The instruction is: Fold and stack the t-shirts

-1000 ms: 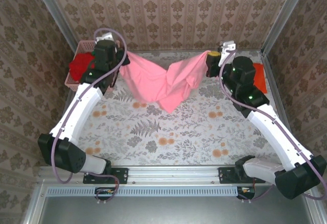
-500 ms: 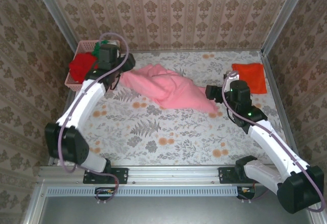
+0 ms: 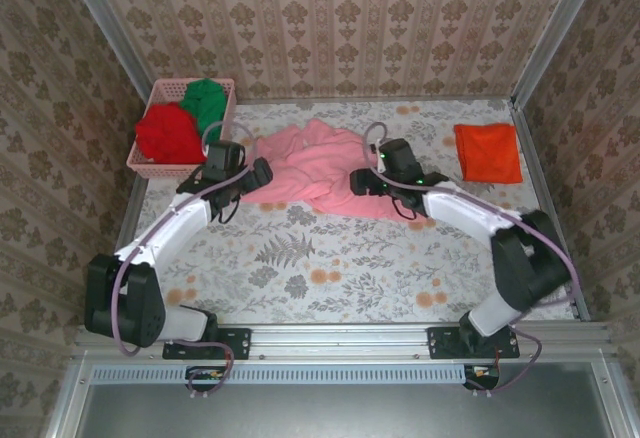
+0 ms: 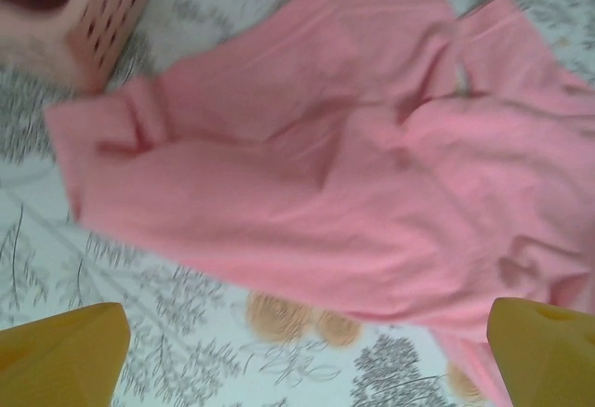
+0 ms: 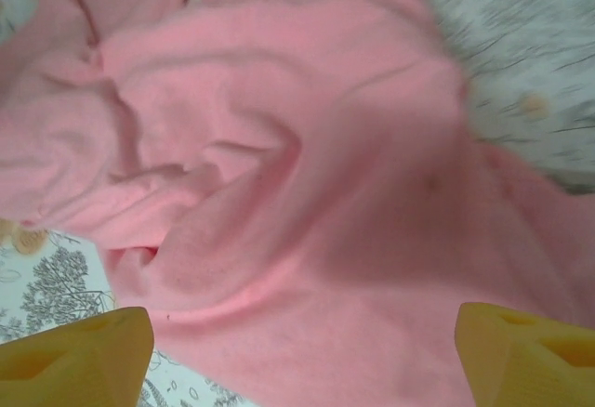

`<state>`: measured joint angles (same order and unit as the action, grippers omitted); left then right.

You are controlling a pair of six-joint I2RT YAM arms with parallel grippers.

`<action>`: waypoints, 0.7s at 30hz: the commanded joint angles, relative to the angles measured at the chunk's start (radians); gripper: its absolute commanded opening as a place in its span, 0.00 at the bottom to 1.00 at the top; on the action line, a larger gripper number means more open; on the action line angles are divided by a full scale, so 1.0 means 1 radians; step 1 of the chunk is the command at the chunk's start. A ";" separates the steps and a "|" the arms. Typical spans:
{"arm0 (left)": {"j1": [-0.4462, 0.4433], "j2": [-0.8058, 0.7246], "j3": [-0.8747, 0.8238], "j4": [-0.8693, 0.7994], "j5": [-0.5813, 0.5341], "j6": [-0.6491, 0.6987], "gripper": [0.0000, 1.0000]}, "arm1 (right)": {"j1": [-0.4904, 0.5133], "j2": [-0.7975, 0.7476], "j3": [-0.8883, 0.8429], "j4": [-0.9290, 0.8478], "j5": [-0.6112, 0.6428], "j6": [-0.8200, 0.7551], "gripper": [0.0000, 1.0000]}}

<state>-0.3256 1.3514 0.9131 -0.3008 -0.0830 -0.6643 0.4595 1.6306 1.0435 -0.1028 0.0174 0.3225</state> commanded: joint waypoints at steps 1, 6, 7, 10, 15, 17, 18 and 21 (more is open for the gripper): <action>0.024 -0.016 -0.074 0.065 -0.015 -0.102 1.00 | 0.004 0.117 0.088 -0.018 -0.026 0.054 0.83; 0.060 0.102 -0.013 0.091 0.054 -0.051 1.00 | -0.002 0.184 0.115 -0.024 -0.020 0.084 0.78; 0.059 0.147 0.040 0.059 0.068 -0.035 1.00 | -0.006 0.182 0.111 -0.030 -0.021 0.092 0.77; 0.054 0.233 0.098 0.058 0.084 -0.041 1.00 | -0.022 0.165 0.077 -0.060 0.019 0.112 0.75; 0.064 0.302 0.098 0.081 0.045 -0.061 1.00 | -0.098 0.050 -0.087 -0.033 0.059 0.164 0.76; 0.075 0.326 0.097 0.091 0.041 -0.056 1.00 | -0.132 -0.014 -0.160 -0.036 0.077 0.175 0.78; 0.079 0.336 0.094 0.101 0.038 -0.054 1.00 | -0.143 -0.040 -0.192 -0.037 0.089 0.173 0.78; 0.089 0.372 0.093 0.127 0.035 -0.055 0.99 | -0.177 -0.079 -0.259 -0.028 0.079 0.159 0.77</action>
<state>-0.2508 1.6993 0.9966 -0.2066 -0.0307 -0.7189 0.2966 1.5959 0.8280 -0.1238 0.0742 0.4683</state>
